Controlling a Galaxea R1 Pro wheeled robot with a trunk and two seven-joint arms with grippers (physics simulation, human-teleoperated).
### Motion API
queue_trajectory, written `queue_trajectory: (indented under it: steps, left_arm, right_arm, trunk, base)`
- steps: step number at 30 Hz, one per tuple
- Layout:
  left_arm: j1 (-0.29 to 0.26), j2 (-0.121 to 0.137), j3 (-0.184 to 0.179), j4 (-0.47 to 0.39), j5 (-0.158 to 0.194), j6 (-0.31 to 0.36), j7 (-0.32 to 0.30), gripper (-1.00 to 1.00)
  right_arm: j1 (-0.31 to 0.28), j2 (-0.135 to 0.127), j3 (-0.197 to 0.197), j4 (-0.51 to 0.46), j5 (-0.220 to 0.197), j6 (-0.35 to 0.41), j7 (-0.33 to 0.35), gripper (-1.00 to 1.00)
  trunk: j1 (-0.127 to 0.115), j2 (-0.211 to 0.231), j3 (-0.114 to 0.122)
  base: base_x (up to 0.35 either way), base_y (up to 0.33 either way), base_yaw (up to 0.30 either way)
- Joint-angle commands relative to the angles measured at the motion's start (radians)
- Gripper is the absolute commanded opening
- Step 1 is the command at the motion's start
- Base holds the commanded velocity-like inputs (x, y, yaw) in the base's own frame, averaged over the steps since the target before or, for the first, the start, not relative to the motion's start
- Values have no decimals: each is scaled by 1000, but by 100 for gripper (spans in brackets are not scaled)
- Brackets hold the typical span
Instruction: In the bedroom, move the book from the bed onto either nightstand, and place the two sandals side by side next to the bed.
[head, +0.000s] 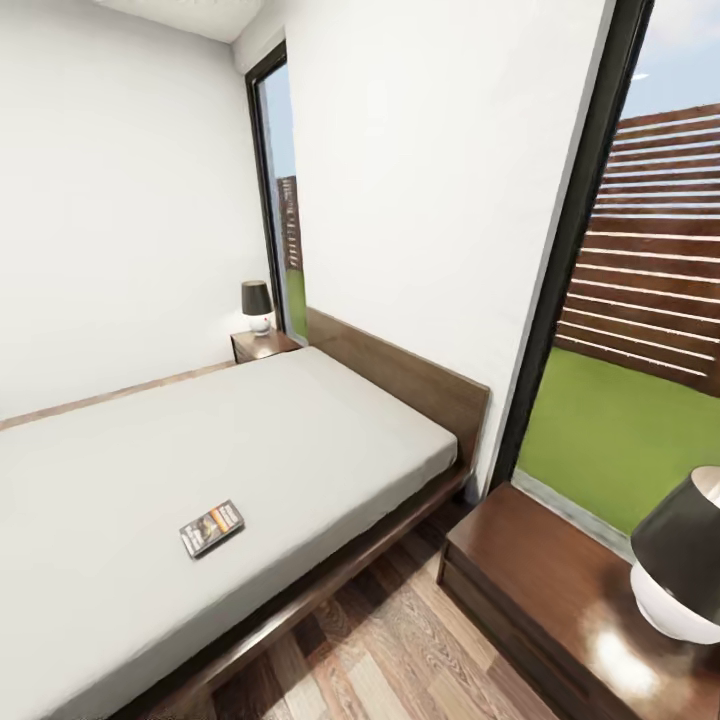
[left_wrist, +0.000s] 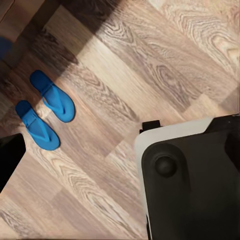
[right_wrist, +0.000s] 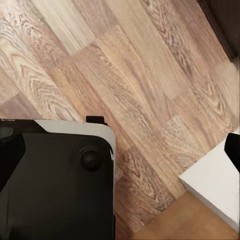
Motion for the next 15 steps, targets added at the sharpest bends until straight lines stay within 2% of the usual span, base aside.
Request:
queue_trajectory:
  steps: [1, 11, 15]
  left_arm:
    - [-1, 0, -9, 1, 8, -3, 3, 100]
    - [-1, -3, -9, 0, 8, -3, 3, 100]
    - [-2, -3, -9, 0, 9, -3, 4, 100]
  right_arm:
    - [-1, 0, 8, 1, -1, -1, -6, 100]
    - [-1, 0, 8, 1, -1, -1, -6, 100]
    - [-1, 0, 8, 1, -1, -1, -6, 100]
  trunk:
    - [1, -2, -2]
    - [1, -2, -2]
    - [1, -2, -2]
  base:
    - [167, -211, 291]
    - [168, -218, 291]
    - [72, -116, 291]
